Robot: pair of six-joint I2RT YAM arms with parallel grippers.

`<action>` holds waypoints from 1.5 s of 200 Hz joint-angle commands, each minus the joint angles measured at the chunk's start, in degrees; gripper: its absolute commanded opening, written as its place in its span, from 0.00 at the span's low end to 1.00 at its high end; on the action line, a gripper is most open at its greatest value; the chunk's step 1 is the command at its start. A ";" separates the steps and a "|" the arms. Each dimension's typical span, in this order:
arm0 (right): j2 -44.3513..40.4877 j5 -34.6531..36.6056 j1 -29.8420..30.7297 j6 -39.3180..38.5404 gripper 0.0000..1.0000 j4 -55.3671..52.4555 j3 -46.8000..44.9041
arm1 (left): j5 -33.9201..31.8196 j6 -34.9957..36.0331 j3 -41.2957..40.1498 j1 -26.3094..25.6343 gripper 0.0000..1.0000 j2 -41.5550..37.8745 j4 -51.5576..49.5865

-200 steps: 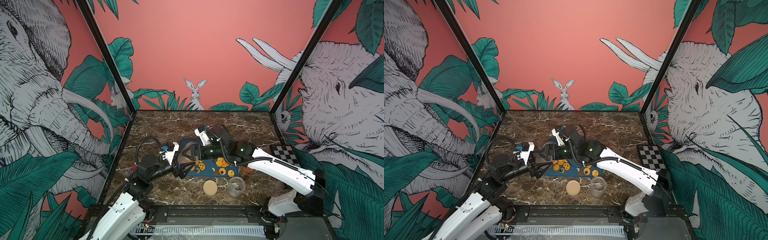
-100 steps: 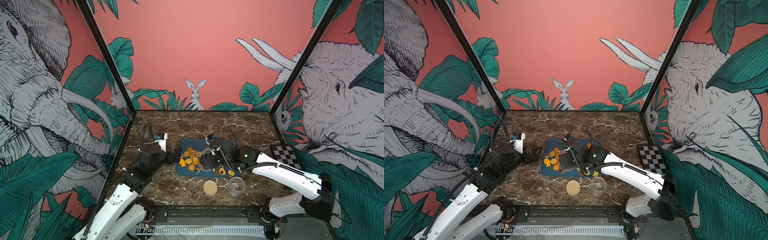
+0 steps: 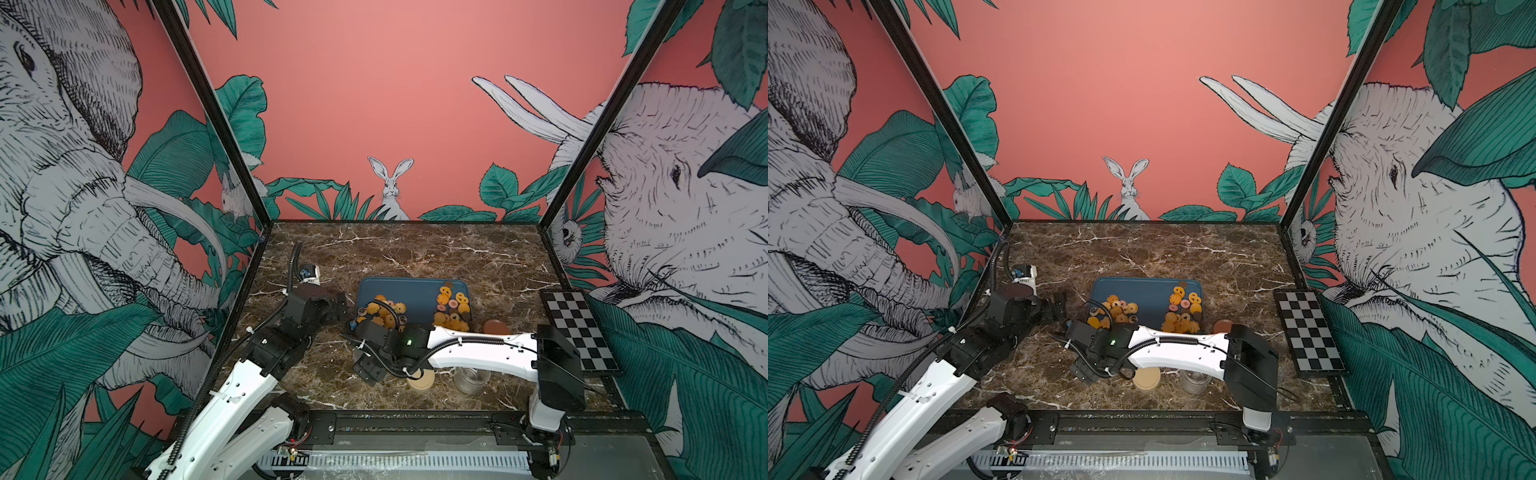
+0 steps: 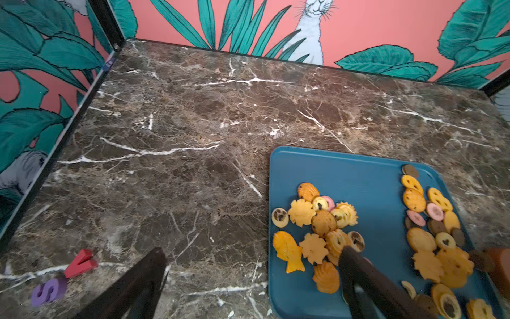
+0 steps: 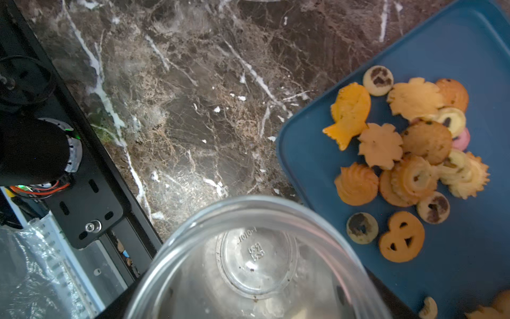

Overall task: Pour the cookies out of the jar
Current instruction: Place the jar at the center of the board, then reset both arms

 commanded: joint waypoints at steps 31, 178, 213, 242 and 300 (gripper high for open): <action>2.28 -1.15 0.18 -3.17 0.32 3.09 3.14 | -4.58 -2.22 -0.13 0.45 0.99 -0.38 -3.04; -4.83 2.88 0.58 -2.37 0.99 0.92 2.39 | -4.72 -1.74 -0.47 0.64 0.99 -2.24 -3.80; -15.34 20.51 0.21 0.10 0.99 -4.53 1.76 | -7.57 2.28 1.34 0.59 0.99 -1.38 -2.56; -22.16 37.10 -6.22 8.27 0.99 -15.96 2.37 | -15.61 10.20 3.30 0.59 0.99 2.65 1.21; -46.86 50.90 -23.85 1.39 1.00 1.11 -24.84 | -20.33 28.35 -7.96 14.16 0.99 14.20 33.92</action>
